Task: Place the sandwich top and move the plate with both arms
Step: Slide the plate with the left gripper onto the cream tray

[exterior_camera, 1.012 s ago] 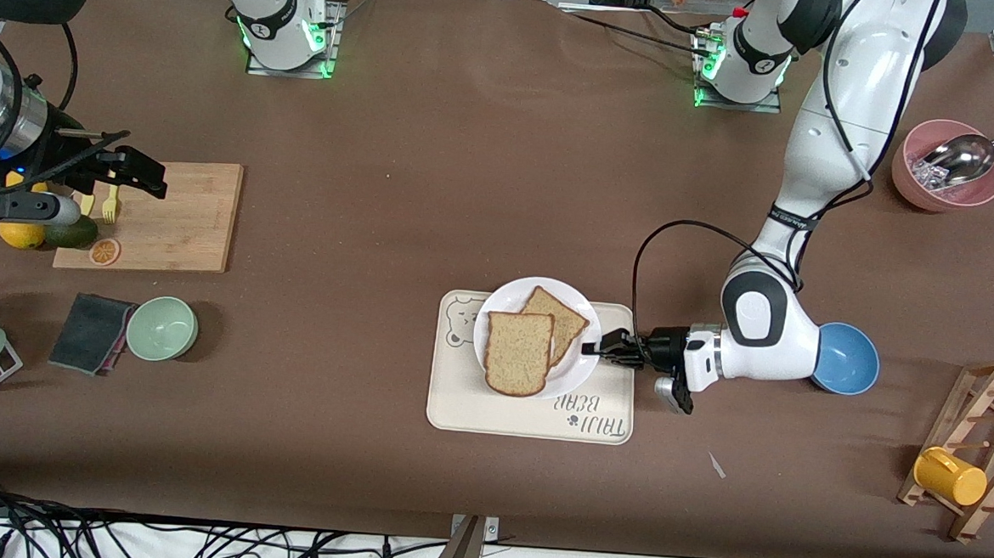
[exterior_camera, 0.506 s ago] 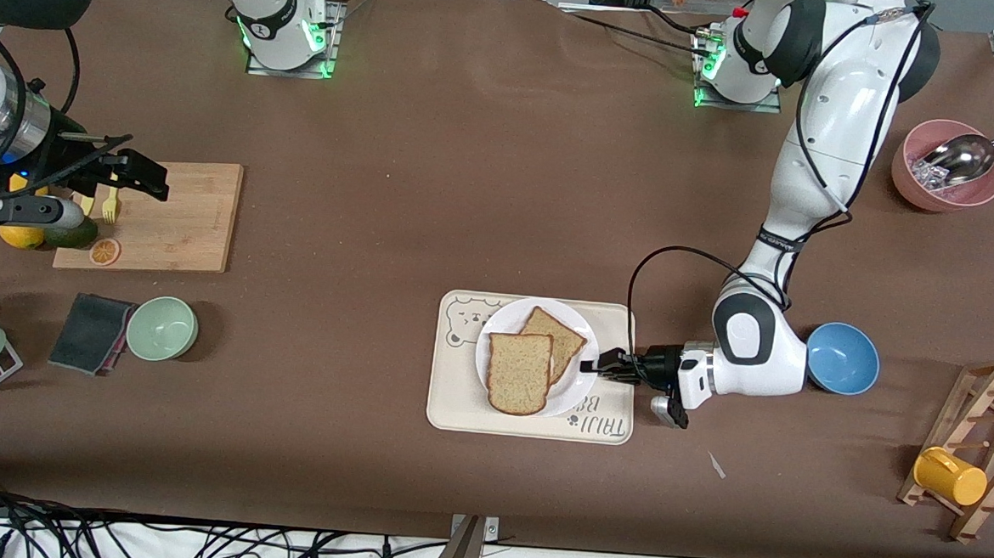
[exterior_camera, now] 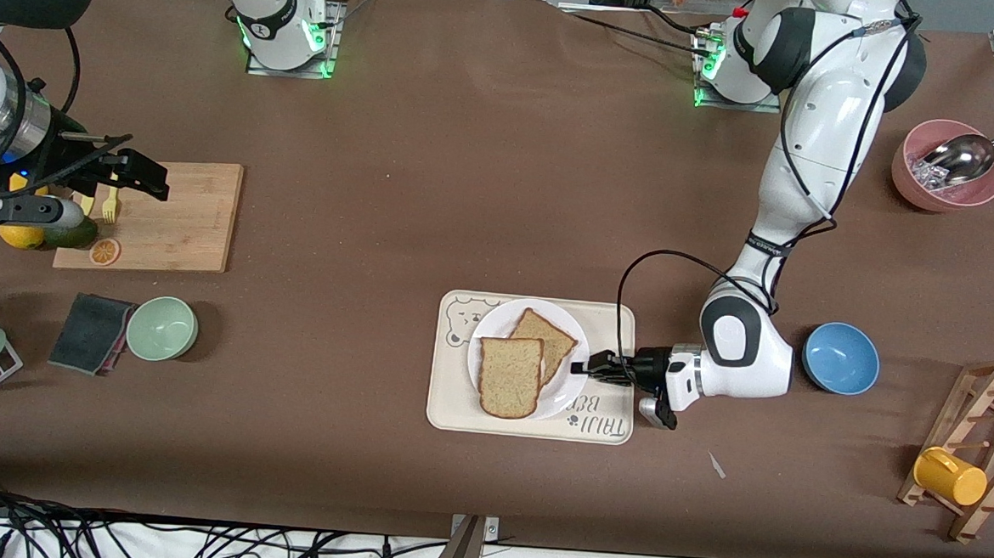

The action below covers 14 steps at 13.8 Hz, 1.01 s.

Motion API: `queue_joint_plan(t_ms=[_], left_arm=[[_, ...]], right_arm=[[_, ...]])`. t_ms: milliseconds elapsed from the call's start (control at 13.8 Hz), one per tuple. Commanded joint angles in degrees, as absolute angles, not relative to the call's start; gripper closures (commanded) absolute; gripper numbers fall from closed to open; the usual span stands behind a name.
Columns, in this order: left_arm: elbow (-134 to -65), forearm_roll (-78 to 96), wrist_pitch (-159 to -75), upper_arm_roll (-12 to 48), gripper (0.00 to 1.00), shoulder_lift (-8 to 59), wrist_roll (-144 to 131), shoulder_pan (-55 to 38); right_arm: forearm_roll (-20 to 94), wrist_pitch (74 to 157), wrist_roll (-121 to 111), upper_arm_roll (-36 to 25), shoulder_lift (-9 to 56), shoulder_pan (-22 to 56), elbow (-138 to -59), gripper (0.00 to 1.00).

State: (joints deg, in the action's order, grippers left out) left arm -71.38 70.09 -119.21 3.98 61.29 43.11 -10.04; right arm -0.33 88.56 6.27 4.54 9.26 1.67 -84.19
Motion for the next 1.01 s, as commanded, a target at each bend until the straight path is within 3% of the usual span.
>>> queue_joint_plan(t_ms=[0, 361, 939], left_arm=[[-69.61, 67.52, -119.00, 2.37, 0.00, 60.56, 40.26, -11.07], [-69.61, 63.74, -118.83, 2.20, 0.00, 58.28, 35.95, -10.81], [-70.31, 37.56, -116.46, 2.29, 0.00, 49.23, 23.58, -10.55]], right_arm=[[-1.05, 89.03, 7.73, 4.83, 8.70, 1.85, -84.81, 0.00], [-1.14, 89.12, 7.82, 5.01, 8.88, 2.11, -84.90, 0.00], [-1.14, 88.85, 9.84, 5.10, 8.52, 3.95, -84.81, 0.00]])
